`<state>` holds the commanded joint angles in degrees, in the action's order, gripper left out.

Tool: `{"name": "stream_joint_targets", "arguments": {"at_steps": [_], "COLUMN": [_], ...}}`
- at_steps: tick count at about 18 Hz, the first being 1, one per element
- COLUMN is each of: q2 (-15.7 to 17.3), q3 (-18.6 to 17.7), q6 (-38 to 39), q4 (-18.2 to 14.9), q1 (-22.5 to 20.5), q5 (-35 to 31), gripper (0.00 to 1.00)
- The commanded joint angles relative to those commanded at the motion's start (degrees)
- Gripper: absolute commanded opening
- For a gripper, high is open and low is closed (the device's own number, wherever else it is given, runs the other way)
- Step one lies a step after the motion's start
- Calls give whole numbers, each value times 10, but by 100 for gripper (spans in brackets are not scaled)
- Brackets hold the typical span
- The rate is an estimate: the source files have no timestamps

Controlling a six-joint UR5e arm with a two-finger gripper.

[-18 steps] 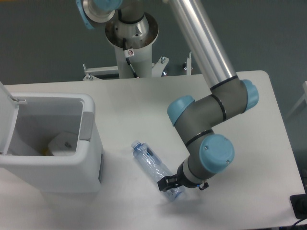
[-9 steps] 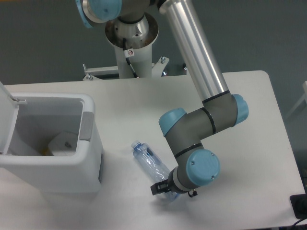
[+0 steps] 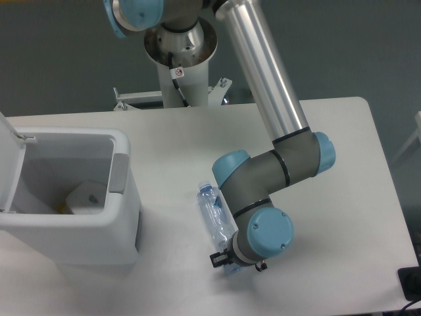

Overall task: Place the trash in the trash can
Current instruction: 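Lower the gripper to the bottle's bottom end and close on it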

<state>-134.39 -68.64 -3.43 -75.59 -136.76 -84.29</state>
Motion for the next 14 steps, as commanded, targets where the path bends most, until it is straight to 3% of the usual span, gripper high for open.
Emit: {"name": "stream_joint_targets", "arguments": {"at_steps": [5, 8, 14], "q2": [12, 18, 37], "q3": [4, 6, 32], "q6": [-6, -12, -12], "q4": [2, 46, 52], "q1": [0, -2, -16], "q5": [4, 5, 49], "gripper": [42, 42, 42]}}
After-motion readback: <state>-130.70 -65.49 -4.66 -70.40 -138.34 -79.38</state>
